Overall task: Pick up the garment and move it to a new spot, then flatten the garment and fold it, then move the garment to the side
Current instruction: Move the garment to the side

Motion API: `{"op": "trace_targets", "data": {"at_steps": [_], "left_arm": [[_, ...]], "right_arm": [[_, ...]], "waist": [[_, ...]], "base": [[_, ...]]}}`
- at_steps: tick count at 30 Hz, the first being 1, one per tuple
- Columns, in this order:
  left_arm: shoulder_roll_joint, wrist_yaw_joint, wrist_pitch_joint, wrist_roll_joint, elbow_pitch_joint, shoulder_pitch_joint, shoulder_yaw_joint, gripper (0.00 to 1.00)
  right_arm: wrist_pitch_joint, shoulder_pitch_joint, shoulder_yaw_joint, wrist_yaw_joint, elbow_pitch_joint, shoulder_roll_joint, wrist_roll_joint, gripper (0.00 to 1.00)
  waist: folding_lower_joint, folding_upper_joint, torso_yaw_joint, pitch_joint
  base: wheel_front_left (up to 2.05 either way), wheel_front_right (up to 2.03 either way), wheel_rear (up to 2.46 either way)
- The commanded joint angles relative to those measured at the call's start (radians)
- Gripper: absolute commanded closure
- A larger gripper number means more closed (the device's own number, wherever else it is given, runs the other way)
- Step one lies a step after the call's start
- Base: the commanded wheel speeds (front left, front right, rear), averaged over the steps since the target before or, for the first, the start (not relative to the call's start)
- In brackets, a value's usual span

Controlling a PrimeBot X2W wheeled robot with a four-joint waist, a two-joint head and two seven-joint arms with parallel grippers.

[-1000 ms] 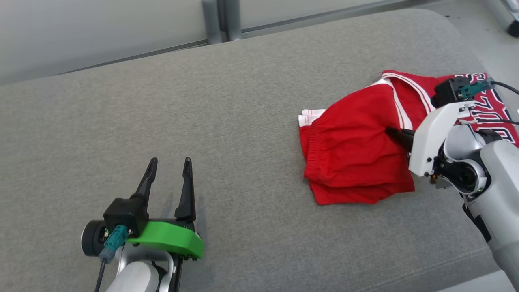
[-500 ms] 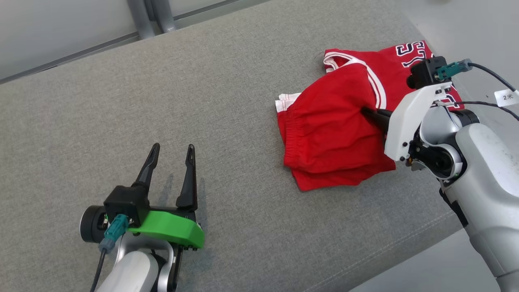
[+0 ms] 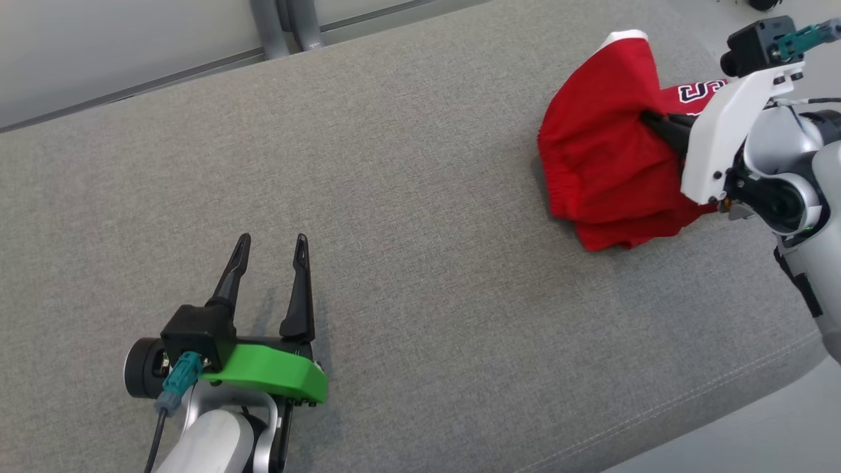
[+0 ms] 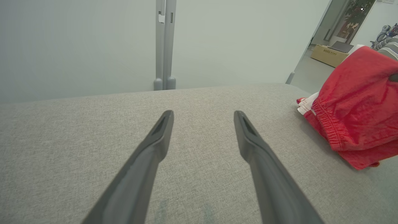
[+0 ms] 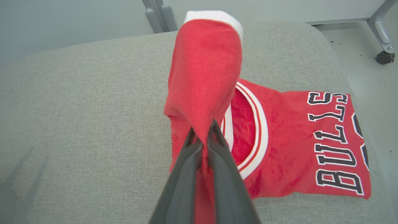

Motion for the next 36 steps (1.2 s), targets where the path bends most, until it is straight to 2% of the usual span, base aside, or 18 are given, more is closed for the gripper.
{"op": "trace_targets", "data": {"at_steps": [1, 7, 15, 23, 36], "left_arm": [[0.007, 0.005, 0.000, -0.002, -0.007, 0.006, 0.002, 0.00], [0.014, 0.004, 0.008, 0.006, -0.016, -0.016, -0.003, 0.00], [0.027, 0.003, 0.018, 0.016, -0.027, -0.034, -0.012, 0.00], [0.035, 0.006, 0.031, 0.028, -0.046, -0.046, -0.023, 0.00], [0.063, 0.019, 0.069, 0.049, -0.082, -0.066, -0.038, 0.00]], "right_arm": [[0.017, -0.020, -0.008, 0.000, -0.008, -0.021, 0.003, 1.00], [0.046, -0.046, -0.022, 0.000, -0.015, -0.066, 0.013, 1.00], [0.042, -0.063, -0.022, 0.000, 0.029, -0.144, -0.032, 1.00], [-0.056, -0.071, 0.034, 0.000, 0.133, -0.238, -0.145, 1.00], [-0.294, -0.141, 0.118, 0.000, 0.371, -0.263, -0.319, 1.00]], "waist": [[0.0000, 0.0100, 0.011, 0.007], [0.0000, 0.0100, 0.033, 0.031], [0.0000, 0.0100, 0.069, 0.061], [0.0000, 0.0100, 0.105, 0.084], [0.0000, 0.0100, 0.145, 0.134]], "base": [[0.00, 0.00, 0.00], [0.00, 0.00, 0.00], [0.00, 0.00, 0.00], [0.00, 0.00, 0.00], [0.00, 0.00, 0.00]]}}
